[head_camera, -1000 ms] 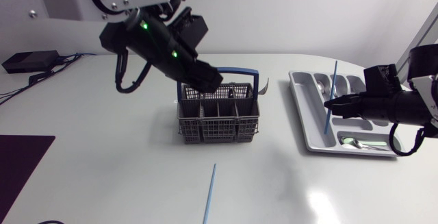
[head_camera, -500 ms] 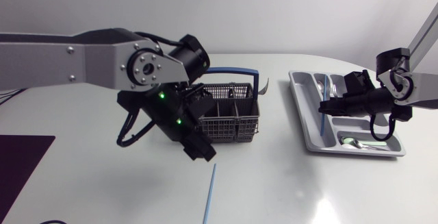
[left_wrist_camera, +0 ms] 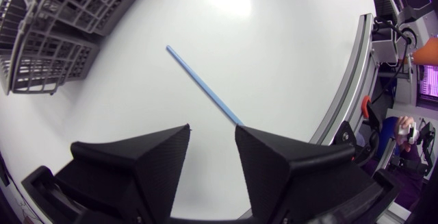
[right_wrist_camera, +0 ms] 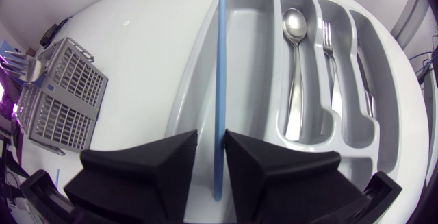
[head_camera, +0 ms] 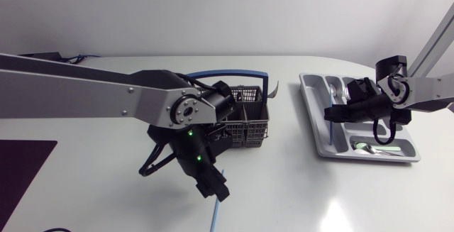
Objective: Unload the cutlery basket into the drawer organizer.
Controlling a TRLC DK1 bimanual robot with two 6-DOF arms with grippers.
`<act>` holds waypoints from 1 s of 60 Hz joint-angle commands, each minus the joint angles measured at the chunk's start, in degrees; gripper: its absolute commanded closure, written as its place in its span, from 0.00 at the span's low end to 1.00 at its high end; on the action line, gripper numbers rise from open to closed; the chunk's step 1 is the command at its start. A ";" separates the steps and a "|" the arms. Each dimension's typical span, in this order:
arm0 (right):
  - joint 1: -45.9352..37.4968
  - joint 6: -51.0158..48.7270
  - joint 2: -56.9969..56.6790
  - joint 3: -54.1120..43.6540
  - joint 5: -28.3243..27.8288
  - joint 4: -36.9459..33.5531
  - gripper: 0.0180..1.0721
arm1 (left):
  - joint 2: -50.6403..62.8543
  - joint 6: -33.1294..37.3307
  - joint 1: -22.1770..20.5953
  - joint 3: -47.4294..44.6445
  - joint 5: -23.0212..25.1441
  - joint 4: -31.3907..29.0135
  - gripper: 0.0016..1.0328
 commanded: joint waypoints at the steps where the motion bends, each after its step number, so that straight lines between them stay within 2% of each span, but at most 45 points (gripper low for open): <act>1: 0.39 1.14 1.21 0.75 0.61 0.38 0.28 | 2.39 0.13 0.41 1.09 3.38 -1.12 0.53; 6: 0.39 1.14 1.03 0.05 0.96 0.38 0.15 | 3.09 -0.22 2.34 1.35 7.42 -0.15 0.53; 12: 0.39 0.97 0.33 -0.75 0.96 0.64 0.13 | 3.80 -0.48 1.55 0.82 8.39 0.99 0.50; 17: 0.39 0.88 -0.90 -1.80 1.40 1.61 0.10 | 4.15 -1.98 0.41 0.56 6.55 2.05 0.47; 30: 1.09 0.62 -4.07 -4.52 1.76 3.45 0.10 | 5.56 -5.67 -3.02 -0.50 -2.86 5.56 0.45; 51: 0.92 -0.26 -6.35 -6.28 1.76 4.33 0.10 | 7.58 -3.65 -1.35 -1.55 -2.86 5.47 0.45; 60: 0.57 -0.79 -6.26 -6.37 1.76 4.51 0.10 | 7.58 -4.53 -1.35 -2.43 -1.10 4.51 0.45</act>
